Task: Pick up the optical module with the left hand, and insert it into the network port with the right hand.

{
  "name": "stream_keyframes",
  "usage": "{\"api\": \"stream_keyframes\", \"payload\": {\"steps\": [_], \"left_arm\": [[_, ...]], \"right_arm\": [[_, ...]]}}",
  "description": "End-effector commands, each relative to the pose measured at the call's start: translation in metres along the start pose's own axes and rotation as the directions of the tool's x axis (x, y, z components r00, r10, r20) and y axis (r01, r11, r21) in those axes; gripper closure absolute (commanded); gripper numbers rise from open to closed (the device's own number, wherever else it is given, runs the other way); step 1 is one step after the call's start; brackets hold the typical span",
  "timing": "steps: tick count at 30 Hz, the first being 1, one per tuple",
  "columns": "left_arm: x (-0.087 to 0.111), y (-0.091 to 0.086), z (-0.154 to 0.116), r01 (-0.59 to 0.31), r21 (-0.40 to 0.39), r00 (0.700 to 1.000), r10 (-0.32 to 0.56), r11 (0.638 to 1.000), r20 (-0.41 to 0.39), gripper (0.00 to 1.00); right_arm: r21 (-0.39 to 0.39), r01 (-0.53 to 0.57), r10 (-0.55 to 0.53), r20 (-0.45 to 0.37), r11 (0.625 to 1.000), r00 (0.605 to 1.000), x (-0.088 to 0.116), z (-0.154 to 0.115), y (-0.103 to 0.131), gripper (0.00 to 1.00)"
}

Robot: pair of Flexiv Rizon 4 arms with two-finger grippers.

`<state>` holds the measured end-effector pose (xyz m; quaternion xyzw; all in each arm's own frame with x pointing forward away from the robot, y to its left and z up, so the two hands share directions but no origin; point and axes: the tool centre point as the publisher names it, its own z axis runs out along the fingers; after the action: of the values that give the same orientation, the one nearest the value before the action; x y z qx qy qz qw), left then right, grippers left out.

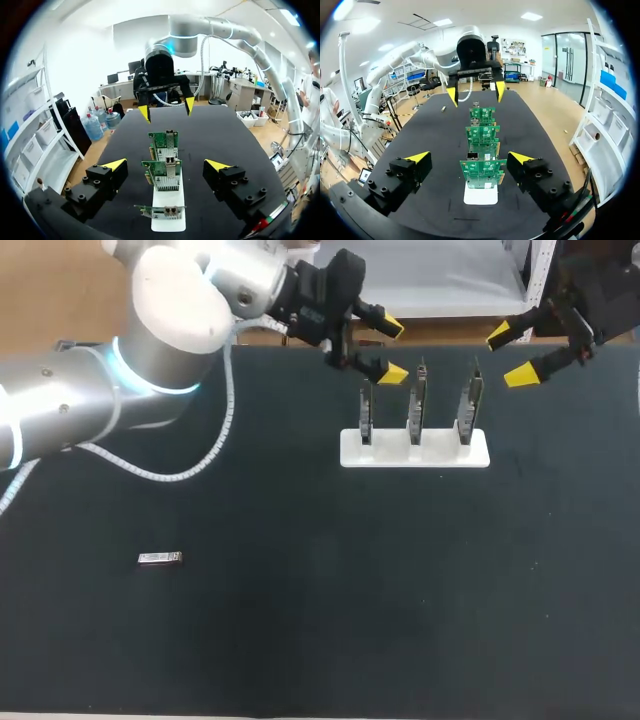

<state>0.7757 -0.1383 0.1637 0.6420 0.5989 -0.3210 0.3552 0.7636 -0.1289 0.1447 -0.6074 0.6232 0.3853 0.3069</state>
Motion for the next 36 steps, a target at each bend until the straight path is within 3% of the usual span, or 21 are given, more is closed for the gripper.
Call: {"api": "stream_keyframes", "payload": {"steps": [1, 7, 16, 25, 36], "left_arm": [[-0.007, -0.020, -0.044, -0.038, -0.039, 0.998, 0.035, 0.999, -0.054, 0.00], [0.001, -0.039, -0.101, -0.116, -0.081, 0.964, 0.092, 0.990, -0.250, 0.00], [0.042, -0.080, -0.183, -0.084, -0.177, 0.902, -0.001, 0.981, -0.432, 0.00], [0.085, -0.131, -0.230, -0.055, -0.185, 0.839, -0.055, 0.981, -0.541, 0.00], [0.144, -0.172, -0.268, -0.008, -0.136, 0.754, -0.083, 0.991, -0.652, 0.00]], "right_arm": [[-0.002, 0.000, 0.000, 0.001, 1.000, 1.000, 0.000, 0.000, -0.001, 0.00], [-0.002, 0.000, 0.000, 0.001, 1.000, 1.000, 0.000, 0.000, -0.001, 0.00], [-0.002, 0.000, 0.000, 0.001, 1.000, 1.000, 0.000, 0.000, -0.001, 0.00], [-0.002, 0.000, 0.000, 0.001, 1.000, 1.000, 0.000, 0.000, -0.001, 0.00], [-0.002, 0.000, 0.000, 0.001, 1.000, 1.000, 0.000, 0.000, -0.001, 0.00]]}}
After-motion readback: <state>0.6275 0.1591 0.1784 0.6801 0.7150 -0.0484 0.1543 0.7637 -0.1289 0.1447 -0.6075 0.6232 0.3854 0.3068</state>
